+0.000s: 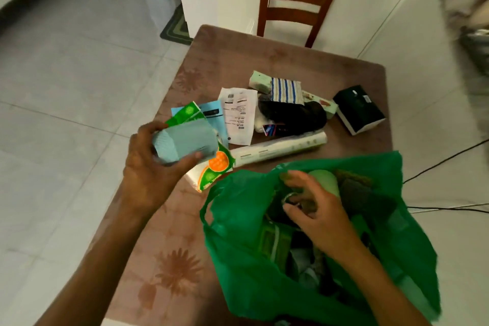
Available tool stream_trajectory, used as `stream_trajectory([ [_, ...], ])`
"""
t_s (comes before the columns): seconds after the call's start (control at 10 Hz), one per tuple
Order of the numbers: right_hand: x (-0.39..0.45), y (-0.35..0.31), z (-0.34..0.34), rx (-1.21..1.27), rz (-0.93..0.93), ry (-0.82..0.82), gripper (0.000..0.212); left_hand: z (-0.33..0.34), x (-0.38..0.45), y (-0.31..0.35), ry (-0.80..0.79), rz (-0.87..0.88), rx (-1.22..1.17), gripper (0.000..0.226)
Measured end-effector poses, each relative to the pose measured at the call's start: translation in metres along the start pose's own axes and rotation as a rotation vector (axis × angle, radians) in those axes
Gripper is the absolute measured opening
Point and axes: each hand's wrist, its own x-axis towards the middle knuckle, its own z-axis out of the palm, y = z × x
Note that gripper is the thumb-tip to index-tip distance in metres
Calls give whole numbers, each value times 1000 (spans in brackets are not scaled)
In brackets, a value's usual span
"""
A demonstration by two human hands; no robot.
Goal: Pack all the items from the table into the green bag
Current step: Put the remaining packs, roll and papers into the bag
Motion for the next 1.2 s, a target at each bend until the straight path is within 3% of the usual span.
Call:
stream_trajectory([
  [0.1,-3,-23,-19,154,-124,19,90,-3,-24,68,-285,143,-191,75],
  [0.2,2,-37,-47,208,-227,-88,92,36,-52,100,-676,289,-197,69],
  [0.3,1,-20,-53,361,-19,-119,70,61,-50,82,-762,205,-134,73],
  [0.4,-12,27,-39,268,318,-213,52,82,-48,30,-593,113,608,105],
  [0.5,-13,42,-25,124,304,-189,47,85,-50,9,-580,-31,694,103],
  [0.6,-5,46,-21,-362,252,-140,44,79,-52,13,-665,-89,280,53],
  [0.7,-3,48,-19,-619,222,-181,48,69,-46,25,-685,-279,-215,26],
  [0.8,5,44,-14,-722,283,-282,49,74,-17,-6,-490,-349,-129,28],
  [0.9,4,44,-15,-750,233,-168,46,94,3,-54,-425,-264,322,37],
  [1.0,-19,49,-21,-593,-5,186,34,123,11,-89,-445,-185,541,46],
  [1.1,-34,61,-25,-435,-11,232,24,113,5,-39,-364,-215,477,44],
  [1.2,-44,76,-36,-245,98,279,11,104,12,-30,-257,-162,415,27],
])
